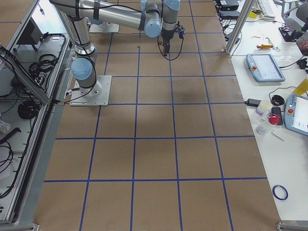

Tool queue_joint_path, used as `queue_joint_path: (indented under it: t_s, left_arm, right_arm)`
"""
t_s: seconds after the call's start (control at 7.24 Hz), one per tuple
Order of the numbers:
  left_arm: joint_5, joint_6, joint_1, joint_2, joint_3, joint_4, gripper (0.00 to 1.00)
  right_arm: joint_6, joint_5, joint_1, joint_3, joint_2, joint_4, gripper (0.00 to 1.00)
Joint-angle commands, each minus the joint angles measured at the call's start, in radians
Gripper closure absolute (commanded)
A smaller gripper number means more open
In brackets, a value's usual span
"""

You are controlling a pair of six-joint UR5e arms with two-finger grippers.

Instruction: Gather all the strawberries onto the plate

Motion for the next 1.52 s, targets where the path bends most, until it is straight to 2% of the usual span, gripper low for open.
queue_joint_path:
  t_s: [0.0,0.14,0.28,0.55,0.69,1.11,1.24,1.38]
  left_arm:
    - [0.001,-0.100,-0.091,-0.074,0.000,0.057,0.00]
    - [-0.002,-0.155,-0.122,-0.116,-0.001,0.098,0.00]
    - [-0.007,-0.309,-0.167,-0.172,-0.012,0.246,0.00]
    - [0.012,-0.380,-0.268,-0.267,-0.134,0.495,0.00]
    - [0.010,-0.404,-0.290,-0.304,-0.176,0.552,0.00]
    - [0.048,-0.430,-0.314,-0.409,-0.181,0.652,0.00]
    - [0.047,-0.432,-0.316,-0.432,-0.178,0.683,0.10]
    - [0.047,-0.432,-0.316,-0.440,-0.172,0.703,0.10]
  right_arm:
    - [-0.030,-0.009,-0.010,-0.174,-0.033,0.243,0.00]
    - [-0.031,-0.010,-0.018,-0.216,-0.033,0.262,0.00]
    - [-0.028,-0.019,-0.018,-0.224,-0.042,0.262,0.00]
    - [-0.020,-0.019,-0.016,-0.232,-0.044,0.254,0.00]
    - [-0.021,-0.018,-0.016,-0.232,-0.042,0.251,0.00]
    - [-0.020,-0.019,-0.016,-0.229,-0.044,0.251,0.00]
    - [-0.020,-0.019,-0.016,-0.230,-0.044,0.250,0.00]
    - [-0.020,-0.019,-0.016,-0.230,-0.044,0.251,0.00]
